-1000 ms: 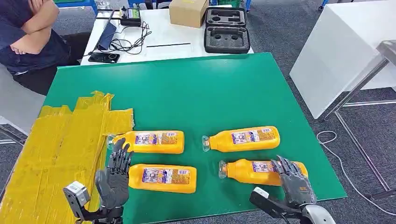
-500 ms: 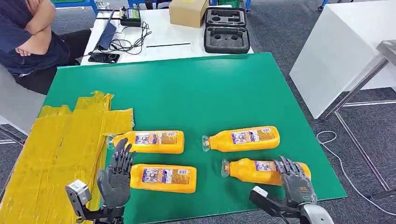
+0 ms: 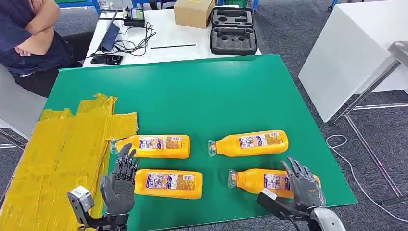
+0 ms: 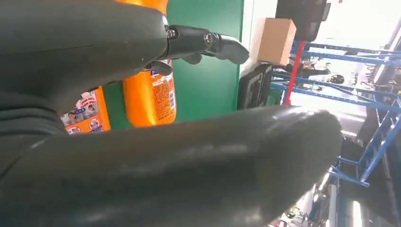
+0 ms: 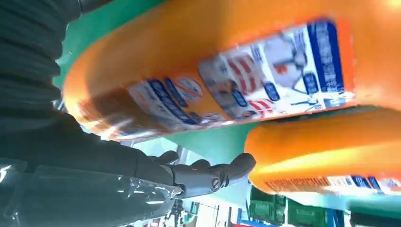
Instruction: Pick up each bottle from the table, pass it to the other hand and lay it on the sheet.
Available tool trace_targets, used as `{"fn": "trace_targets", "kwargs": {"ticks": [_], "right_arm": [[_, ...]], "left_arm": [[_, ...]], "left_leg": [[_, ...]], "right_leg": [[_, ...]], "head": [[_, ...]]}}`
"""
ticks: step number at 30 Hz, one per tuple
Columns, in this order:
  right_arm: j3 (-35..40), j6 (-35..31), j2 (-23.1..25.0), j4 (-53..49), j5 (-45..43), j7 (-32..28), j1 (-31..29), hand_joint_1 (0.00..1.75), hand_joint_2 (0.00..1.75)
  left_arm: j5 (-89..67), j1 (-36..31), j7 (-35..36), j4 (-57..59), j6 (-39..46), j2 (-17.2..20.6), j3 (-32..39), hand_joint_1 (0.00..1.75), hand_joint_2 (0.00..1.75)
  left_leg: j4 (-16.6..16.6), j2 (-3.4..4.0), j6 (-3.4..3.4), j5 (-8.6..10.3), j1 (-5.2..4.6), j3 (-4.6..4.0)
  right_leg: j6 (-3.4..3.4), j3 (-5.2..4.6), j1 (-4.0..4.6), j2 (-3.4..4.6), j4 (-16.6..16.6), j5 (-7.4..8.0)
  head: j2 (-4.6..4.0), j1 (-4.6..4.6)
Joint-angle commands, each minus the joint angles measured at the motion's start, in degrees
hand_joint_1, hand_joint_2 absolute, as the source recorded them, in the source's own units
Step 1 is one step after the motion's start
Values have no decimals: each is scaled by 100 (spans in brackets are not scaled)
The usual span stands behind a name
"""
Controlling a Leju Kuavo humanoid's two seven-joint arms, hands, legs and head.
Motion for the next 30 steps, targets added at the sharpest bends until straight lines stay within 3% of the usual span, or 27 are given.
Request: {"fn": "trace_targets", "kwargs": {"ticks": [1,20,30], "right_arm": [[-196,156,366,-305,-188,-239,-226,0,175],[-196,156,366,-305,-188,-239,-226,0,175],[-179,764,462,123,276,-67,-456,0,175]], "left_arm": [[-20,43,18,123,-29,-164,311,0,0],[-20,43,18,123,-29,-164,311,0,0],[-38,14,135,23,-12,-234,394,0,0]], "left_leg": [[5,9,-9,-12,4,19],[3,3,-9,-11,6,20],[-2,4,-5,-3,3,13]], "right_leg": [[-13,13,4,14,2,-6],[-13,18,6,7,-2,-6],[-8,10,3,6,-5,0]], "head": [[-2,2],[-2,2],[-2,2]]}}
